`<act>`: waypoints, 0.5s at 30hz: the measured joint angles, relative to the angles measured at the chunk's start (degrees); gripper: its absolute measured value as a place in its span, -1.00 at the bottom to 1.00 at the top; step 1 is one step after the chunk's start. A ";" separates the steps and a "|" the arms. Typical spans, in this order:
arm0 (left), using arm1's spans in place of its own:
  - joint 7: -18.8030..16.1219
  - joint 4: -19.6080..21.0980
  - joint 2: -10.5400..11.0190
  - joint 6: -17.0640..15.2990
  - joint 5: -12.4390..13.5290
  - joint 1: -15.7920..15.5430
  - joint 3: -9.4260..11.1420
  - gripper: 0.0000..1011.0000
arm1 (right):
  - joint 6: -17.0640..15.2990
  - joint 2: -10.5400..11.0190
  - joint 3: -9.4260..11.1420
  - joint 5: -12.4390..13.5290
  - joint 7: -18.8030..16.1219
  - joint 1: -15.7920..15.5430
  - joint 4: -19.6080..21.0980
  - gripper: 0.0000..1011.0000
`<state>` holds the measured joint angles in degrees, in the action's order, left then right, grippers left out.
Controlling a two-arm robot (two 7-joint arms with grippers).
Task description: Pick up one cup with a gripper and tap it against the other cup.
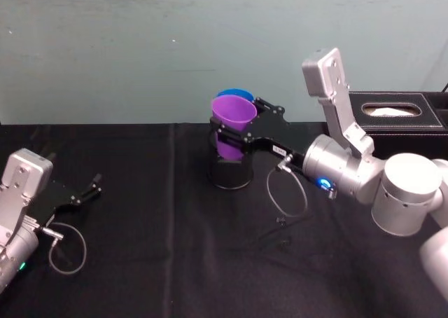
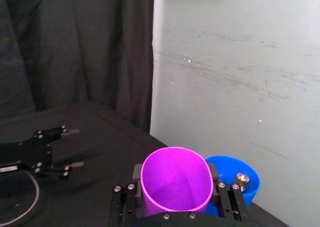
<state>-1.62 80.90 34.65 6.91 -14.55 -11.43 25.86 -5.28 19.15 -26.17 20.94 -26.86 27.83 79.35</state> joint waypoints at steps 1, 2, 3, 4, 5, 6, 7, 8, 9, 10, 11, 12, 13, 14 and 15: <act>0.00 0.00 0.00 0.00 0.00 0.00 0.00 0.98 | 0.00 0.00 0.00 0.00 0.00 0.00 0.00 0.45; 0.00 0.00 0.00 0.00 0.00 0.00 0.00 0.98 | 0.13 0.42 0.09 0.14 0.12 -0.88 0.97 0.46; 0.00 0.00 0.00 0.00 0.00 0.00 0.00 0.98 | 0.31 0.91 0.19 0.29 0.15 -1.92 2.04 0.46; 0.00 0.00 0.00 0.00 0.00 0.00 0.00 0.98 | 0.42 1.18 0.24 0.37 0.15 -2.50 2.61 0.46; 0.00 0.00 0.00 0.00 0.00 0.00 0.00 0.98 | 0.56 1.43 0.30 0.46 0.15 -3.02 3.12 0.45; 0.00 0.00 0.00 0.00 0.00 0.00 0.00 0.98 | 0.70 1.70 0.35 0.53 0.16 -3.59 3.58 0.46; 0.00 0.00 0.00 0.00 0.00 0.00 0.00 0.98 | 0.97 2.11 0.35 0.56 0.19 -4.55 4.43 0.45; 0.00 0.00 0.00 0.00 0.00 0.00 0.00 0.98 | 1.17 2.34 0.35 0.56 0.22 -5.08 4.89 0.46; 0.00 0.00 0.00 0.00 0.00 0.00 0.00 0.98 | 1.38 2.54 0.33 0.54 0.25 -5.59 5.22 0.45; 0.00 0.00 0.00 0.00 0.00 0.00 0.00 0.98 | 1.79 2.88 0.24 0.46 0.27 -6.58 5.73 0.46; 0.00 0.00 0.00 0.00 0.00 0.00 0.00 0.98 | 2.01 3.05 0.21 0.41 0.27 -7.07 5.97 0.46; 0.00 0.00 0.00 0.00 0.00 0.00 0.00 0.98 | 2.18 3.17 0.17 0.38 0.28 -7.47 6.10 0.45; 0.00 0.00 0.00 0.00 0.00 0.00 0.00 0.98 | 2.46 3.31 0.09 0.32 0.28 -8.00 6.28 0.45; 0.00 0.00 0.00 0.00 0.00 0.00 0.00 0.98 | 2.91 3.49 -0.01 0.24 0.27 -8.80 6.46 0.45; 0.00 0.00 0.00 0.00 0.00 0.00 0.00 0.98 | 3.44 3.62 -0.15 0.13 0.27 -9.65 6.54 0.45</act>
<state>-1.62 80.90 34.65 6.91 -14.55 -11.43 25.86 -1.84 22.77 -26.32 21.07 -26.60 18.18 85.89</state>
